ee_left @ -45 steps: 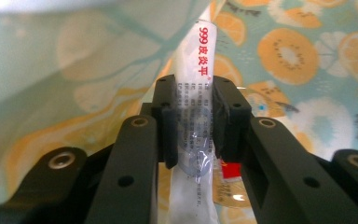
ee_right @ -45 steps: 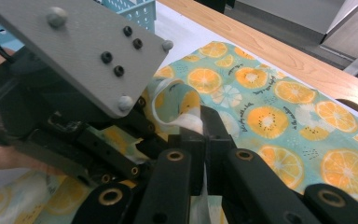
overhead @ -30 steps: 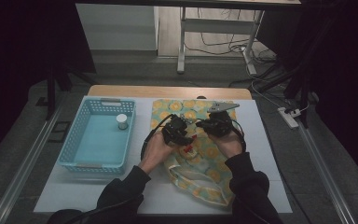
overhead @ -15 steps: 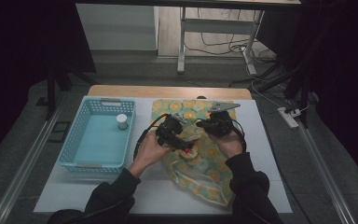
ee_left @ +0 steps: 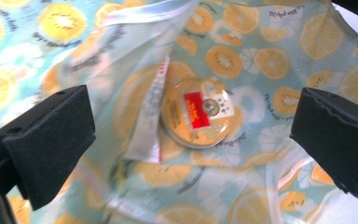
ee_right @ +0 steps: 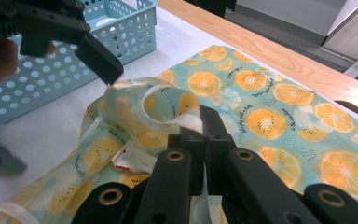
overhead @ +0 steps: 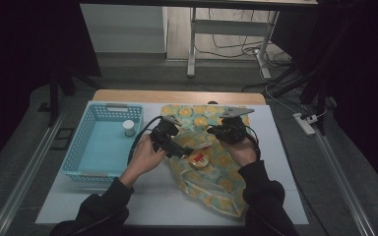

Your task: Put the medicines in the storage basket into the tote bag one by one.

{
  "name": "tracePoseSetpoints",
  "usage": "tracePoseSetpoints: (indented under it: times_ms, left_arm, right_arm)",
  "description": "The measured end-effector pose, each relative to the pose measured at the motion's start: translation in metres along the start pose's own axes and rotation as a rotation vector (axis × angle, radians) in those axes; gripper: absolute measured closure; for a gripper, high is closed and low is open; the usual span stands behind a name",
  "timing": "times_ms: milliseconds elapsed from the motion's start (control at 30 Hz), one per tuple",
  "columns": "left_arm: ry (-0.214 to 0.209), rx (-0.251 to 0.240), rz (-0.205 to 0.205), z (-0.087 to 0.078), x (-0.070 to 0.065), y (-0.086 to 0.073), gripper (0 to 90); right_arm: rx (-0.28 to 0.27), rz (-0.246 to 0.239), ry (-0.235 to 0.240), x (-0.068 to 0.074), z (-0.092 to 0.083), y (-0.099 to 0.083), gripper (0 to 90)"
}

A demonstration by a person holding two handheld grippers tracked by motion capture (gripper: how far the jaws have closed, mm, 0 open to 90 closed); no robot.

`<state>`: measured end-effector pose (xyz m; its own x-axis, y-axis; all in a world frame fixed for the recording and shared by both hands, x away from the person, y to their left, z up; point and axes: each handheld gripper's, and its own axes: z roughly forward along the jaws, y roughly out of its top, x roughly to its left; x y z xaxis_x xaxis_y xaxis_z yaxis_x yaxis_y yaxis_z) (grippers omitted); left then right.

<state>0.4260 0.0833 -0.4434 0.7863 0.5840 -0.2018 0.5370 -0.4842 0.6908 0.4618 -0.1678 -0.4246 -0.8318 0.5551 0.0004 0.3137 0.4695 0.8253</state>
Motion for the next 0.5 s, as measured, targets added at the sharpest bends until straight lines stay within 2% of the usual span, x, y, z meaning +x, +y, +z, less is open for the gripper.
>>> tracePoseSetpoints:
  times_ms: [100, 200, 333, 500]
  left_arm:
    - [-0.009, -0.008, -0.023, -0.009, 0.007, -0.004, 0.1]
    - [0.01, -0.007, -0.033, -0.017, 0.014, -0.009, 1.5]
    - [0.0, -0.015, -0.056, -0.026, 0.023, -0.016, 2.3]
    - [0.071, -0.009, -0.029, -0.036, 0.031, -0.023, 2.2]
  right_arm:
    - [0.001, -0.003, 0.002, 0.001, 0.0, 0.0, 89.9]
    - [0.0, -0.005, 0.003, 0.002, 0.0, 0.001, 89.9]
    - [0.0, -0.004, 0.004, 0.002, 0.0, 0.001, 89.9]
    - [0.005, -0.006, 0.004, 0.002, 0.0, 0.001, 89.9]
